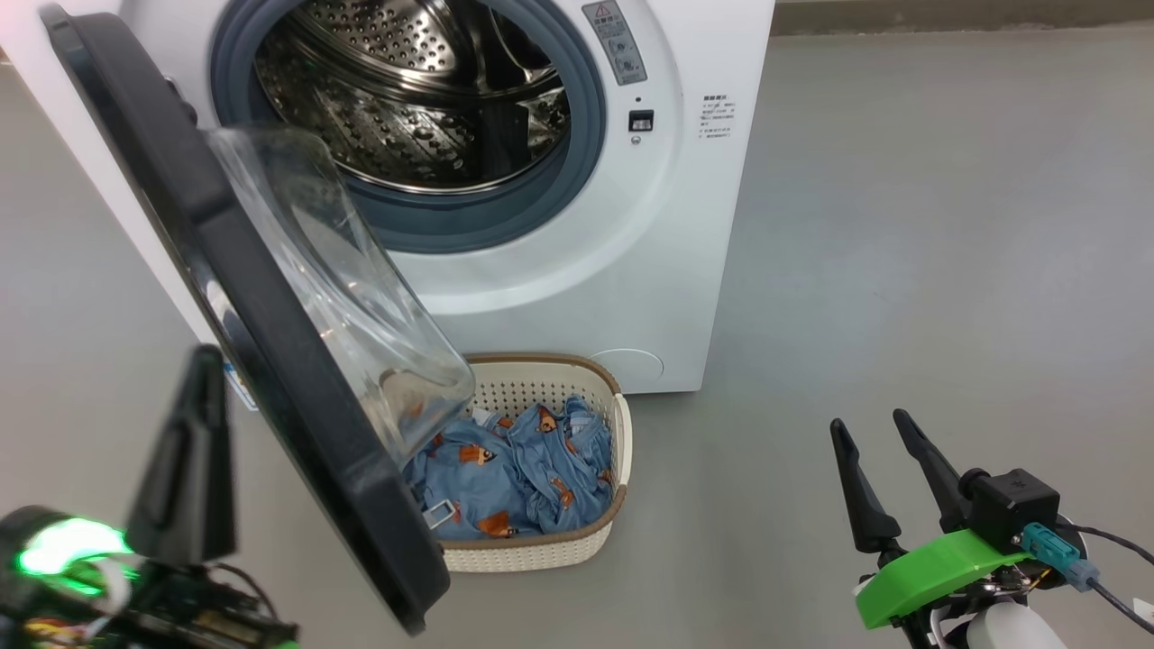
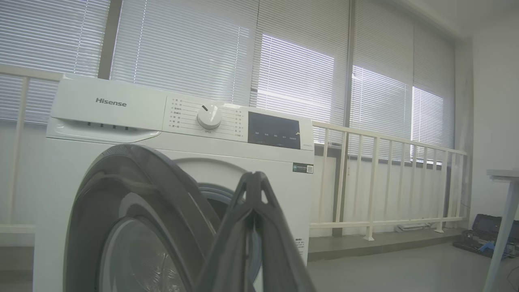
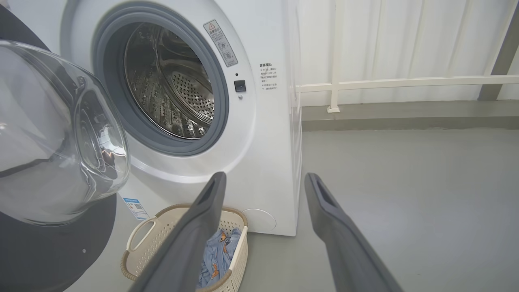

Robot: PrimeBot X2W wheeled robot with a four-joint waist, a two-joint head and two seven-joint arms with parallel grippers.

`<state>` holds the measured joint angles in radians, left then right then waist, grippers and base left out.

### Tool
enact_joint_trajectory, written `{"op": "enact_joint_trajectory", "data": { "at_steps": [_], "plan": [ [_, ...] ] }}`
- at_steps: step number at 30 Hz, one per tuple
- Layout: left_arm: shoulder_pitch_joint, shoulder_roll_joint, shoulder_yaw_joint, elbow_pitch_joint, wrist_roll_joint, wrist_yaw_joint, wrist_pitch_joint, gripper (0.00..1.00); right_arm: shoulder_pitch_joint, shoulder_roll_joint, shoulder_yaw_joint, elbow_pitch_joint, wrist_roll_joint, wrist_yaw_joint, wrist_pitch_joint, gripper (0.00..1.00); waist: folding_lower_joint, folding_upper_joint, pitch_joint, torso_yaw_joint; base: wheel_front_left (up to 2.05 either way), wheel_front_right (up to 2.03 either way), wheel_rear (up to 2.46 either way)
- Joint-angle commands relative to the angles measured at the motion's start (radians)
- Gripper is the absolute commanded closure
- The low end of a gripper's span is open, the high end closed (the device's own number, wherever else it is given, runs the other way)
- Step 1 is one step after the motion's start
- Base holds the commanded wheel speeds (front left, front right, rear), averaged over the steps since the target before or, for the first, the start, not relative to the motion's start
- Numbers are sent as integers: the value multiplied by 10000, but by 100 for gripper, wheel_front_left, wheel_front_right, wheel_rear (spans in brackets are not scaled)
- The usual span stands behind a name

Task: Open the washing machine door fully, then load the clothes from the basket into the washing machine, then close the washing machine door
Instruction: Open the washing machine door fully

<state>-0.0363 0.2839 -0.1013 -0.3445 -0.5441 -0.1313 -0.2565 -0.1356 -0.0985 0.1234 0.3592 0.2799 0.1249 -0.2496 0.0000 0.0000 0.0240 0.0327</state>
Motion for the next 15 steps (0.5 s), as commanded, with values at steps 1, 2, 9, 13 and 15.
{"op": "enact_joint_trajectory", "data": {
  "at_steps": [1,2,9,13,15],
  "plan": [
    [-195,326,-79,-524,-12,6,-53,100,-281,-71,245,-232,-99,58,-122,0,0,0,-61,2,0,0,0],
    [-179,365,-344,-648,-50,6,-53,100,-282,-73,278,-220,-88,58,-122,0,0,0,-90,-7,0,0,0],
    [-122,622,-2023,-757,-380,6,49,100,-277,-127,443,-174,17,58,-122,0,0,0,-181,-98,0,0,0],
    [-121,706,-2998,-261,-760,6,275,100,-275,-133,492,-173,54,58,-122,0,0,0,-145,-202,0,0,0],
    [-136,694,-3363,128,-954,6,366,100,-265,-122,497,-175,59,58,-122,0,0,0,-122,-255,0,0,0]
  ]
}}
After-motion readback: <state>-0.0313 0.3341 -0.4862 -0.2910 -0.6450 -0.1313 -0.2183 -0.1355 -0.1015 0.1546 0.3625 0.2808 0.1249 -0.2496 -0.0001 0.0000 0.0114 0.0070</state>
